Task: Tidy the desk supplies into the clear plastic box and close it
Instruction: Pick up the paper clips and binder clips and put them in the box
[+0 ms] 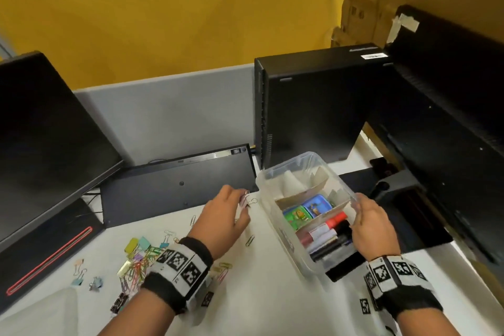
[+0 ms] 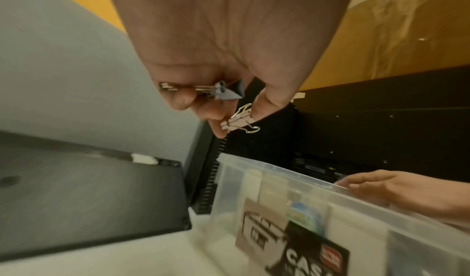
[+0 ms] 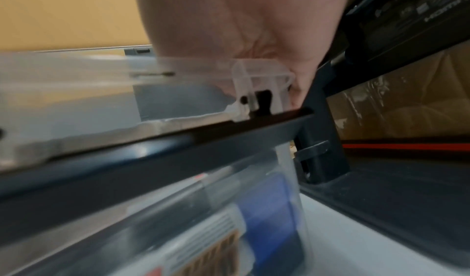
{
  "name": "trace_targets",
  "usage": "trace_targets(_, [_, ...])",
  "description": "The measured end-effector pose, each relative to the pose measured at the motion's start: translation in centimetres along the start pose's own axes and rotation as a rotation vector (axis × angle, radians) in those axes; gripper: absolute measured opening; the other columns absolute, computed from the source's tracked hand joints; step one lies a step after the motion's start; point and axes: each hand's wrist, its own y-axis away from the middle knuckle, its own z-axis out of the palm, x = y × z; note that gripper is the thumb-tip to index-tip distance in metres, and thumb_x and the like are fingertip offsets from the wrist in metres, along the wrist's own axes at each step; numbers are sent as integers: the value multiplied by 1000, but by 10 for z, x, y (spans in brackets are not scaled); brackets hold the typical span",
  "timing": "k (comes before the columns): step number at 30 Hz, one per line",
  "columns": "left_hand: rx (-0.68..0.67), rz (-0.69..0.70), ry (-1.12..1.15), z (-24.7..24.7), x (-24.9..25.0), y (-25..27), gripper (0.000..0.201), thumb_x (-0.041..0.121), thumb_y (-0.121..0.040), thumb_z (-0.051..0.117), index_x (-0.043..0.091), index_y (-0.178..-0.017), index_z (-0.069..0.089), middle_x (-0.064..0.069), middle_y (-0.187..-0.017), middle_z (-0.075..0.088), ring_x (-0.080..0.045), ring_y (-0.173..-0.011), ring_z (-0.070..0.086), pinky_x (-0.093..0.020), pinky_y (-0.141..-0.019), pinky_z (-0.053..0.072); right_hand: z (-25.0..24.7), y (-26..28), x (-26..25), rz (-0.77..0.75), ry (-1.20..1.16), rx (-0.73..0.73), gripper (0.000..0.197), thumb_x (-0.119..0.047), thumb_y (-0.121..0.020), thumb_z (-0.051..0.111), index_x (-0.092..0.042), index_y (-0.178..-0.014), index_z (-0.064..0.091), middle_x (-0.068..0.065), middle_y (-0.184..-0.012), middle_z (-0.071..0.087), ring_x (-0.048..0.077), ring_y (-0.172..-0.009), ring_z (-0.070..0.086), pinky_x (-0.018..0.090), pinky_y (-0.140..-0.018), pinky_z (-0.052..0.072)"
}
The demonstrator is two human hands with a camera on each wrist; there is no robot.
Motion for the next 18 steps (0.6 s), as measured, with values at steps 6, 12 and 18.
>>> trace_targets(6, [-81,259,-367,15,50,-78,38,30,-92,40,13,-125,48,-8,-116,48,-27,-102,52,-39,-87,39,-6,-12,15,-106,-35,-181,50,1,-88,40,-23,-131,48,-2,-119,58,22,-112,54,37,-94,45])
trace_targets(12, [-333,386,-575,47,74,-124,41,22,-90,52,7,-128,47,-14,-126,44,-31,-117,43,-40,-94,37,-5,-18,15,-141,-17,-216,48,-3,-91,40,-25,-133,46,-8,-120,56,14,-112,51,35,-95,46])
trace_targets(18, [-485,231,-273,43,70,-130,46,7,-88,55,17,-133,46,-7,-138,41,-30,-118,50,-36,-98,41,-2,-19,18,-166,41,-214,48,-6,-93,38,-26,-135,43,-11,-121,55,13,-111,50,35,-92,47])
